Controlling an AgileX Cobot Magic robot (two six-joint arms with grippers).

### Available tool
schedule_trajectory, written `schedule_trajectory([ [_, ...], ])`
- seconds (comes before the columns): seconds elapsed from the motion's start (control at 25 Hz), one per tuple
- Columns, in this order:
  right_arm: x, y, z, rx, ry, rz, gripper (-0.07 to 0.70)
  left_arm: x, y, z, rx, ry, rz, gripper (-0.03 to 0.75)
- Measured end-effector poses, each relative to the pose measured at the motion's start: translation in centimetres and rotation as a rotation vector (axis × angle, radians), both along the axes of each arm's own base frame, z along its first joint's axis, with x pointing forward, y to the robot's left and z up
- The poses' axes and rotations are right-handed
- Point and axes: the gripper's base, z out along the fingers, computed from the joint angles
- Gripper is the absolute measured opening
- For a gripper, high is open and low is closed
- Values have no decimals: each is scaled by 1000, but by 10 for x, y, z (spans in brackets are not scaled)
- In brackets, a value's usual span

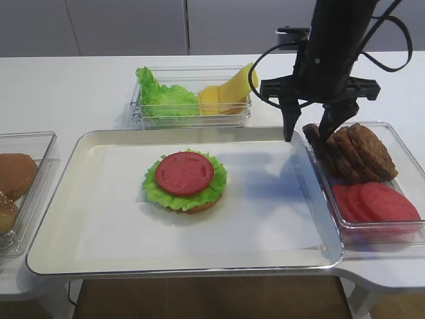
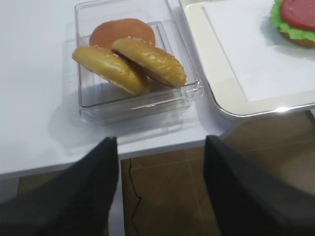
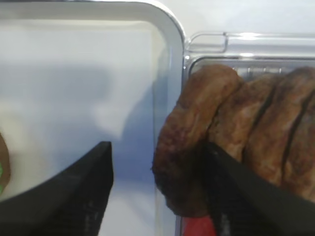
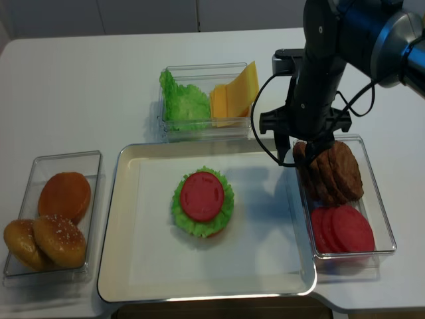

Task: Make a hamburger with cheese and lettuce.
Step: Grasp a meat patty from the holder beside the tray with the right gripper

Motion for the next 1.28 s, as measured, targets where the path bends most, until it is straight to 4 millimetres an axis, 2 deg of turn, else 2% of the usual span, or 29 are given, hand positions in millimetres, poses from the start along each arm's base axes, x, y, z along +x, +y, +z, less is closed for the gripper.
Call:
schedule_trajectory([
  [0.84, 1, -2, 0, -27, -15, 6, 455, 0, 0, 0, 0, 0, 0, 414],
  [1.0, 1, -2, 0, -29, -16, 7, 417, 0, 0, 0, 0, 0, 0, 414],
  [1.28, 1, -2, 0, -30, -16, 7, 299, 0, 0, 0, 0, 0, 0, 414],
])
